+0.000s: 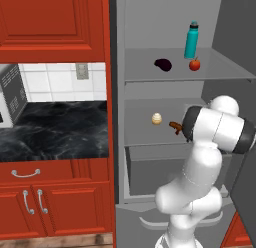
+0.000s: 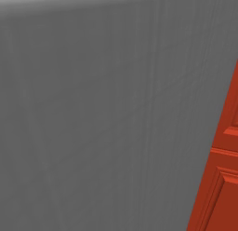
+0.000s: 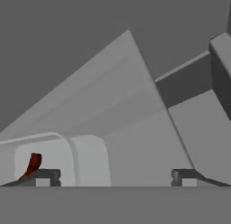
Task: Place the tupperware on the second highest shelf of the fridge. Make space for the tupperware among the existing items by rearranging them on the shelves if needed. Close the fridge door when finished.
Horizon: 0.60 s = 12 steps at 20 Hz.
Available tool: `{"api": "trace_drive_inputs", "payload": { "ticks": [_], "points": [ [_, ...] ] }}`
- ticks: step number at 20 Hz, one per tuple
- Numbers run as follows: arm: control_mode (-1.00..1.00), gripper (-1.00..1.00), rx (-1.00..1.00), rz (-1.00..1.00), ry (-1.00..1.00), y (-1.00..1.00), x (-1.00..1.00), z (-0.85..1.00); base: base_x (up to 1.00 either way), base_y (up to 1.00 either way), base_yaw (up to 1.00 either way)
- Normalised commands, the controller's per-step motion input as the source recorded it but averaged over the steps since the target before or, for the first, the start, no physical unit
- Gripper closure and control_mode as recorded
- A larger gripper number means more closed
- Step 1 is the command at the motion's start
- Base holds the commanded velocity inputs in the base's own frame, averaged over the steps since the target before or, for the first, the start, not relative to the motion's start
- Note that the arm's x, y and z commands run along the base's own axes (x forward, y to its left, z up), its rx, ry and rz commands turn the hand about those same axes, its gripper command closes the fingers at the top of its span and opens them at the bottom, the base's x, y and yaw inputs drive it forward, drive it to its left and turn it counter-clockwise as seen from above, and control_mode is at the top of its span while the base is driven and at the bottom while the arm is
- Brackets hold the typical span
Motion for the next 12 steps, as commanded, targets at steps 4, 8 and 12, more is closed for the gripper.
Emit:
{"api": "trace_drive_inputs", "payload": {
  "ticks": [4,8,12],
  "points": [
    [-1.0,-1.0,-0.08,0.23,-0.01,0.38,-0.97,0.62,0.0,0.0,0.0],
    [-1.0,-1.0,-0.05,0.28,-0.01,0.59,-0.61,1.0,0.0,0.0,0.0],
    [-1.0,-1.0,-0.04,0.35,0.04,0.67,-0.53,1.0,0.0,0.0,0.0]
  ]
}}
